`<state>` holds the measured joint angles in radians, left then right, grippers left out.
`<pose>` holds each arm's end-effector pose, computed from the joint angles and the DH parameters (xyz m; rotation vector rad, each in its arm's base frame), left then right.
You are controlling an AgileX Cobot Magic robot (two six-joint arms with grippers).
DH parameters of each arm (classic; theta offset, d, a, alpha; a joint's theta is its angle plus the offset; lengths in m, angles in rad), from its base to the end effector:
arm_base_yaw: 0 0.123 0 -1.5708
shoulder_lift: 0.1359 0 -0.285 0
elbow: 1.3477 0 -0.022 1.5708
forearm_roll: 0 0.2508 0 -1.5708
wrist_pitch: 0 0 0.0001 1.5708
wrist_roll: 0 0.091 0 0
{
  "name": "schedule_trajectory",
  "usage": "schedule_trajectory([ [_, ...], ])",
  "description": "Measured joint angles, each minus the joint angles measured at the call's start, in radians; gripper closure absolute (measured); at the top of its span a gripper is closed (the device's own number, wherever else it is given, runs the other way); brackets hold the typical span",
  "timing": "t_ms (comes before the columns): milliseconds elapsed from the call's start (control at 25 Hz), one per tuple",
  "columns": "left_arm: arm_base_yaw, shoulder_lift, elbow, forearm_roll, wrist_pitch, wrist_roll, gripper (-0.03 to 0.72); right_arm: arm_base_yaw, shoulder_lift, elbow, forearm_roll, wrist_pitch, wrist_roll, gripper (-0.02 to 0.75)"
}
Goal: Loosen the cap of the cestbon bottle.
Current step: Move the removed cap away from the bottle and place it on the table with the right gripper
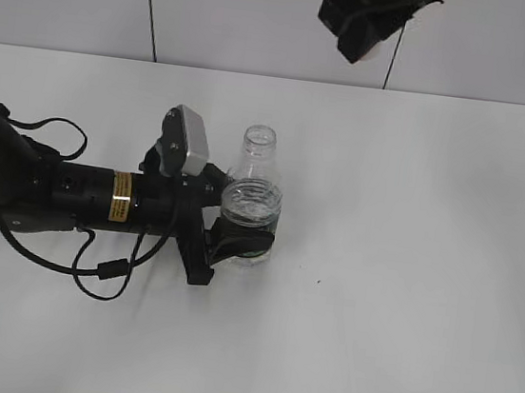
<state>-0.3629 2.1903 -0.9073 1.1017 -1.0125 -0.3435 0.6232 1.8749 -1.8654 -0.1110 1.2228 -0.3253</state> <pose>0.3101 -0.1914 0.0730 1.2421 1.6046 -0.8448 0.3362 0.2299 0.3399 -1.2532 2.3960 -0.0639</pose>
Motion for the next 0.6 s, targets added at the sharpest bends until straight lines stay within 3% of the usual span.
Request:
schedule_trajectory([
  [400,0.0,0.0,0.0,0.002,0.0,0.0,0.276,-0.231,-0.139,0.232,0.111,-0.001,0.096,0.444],
  [600,0.0,0.0,0.0,0.002,0.0,0.0,0.276,-0.3,-0.163,0.336,0.122,-0.001,0.125,0.444],
])
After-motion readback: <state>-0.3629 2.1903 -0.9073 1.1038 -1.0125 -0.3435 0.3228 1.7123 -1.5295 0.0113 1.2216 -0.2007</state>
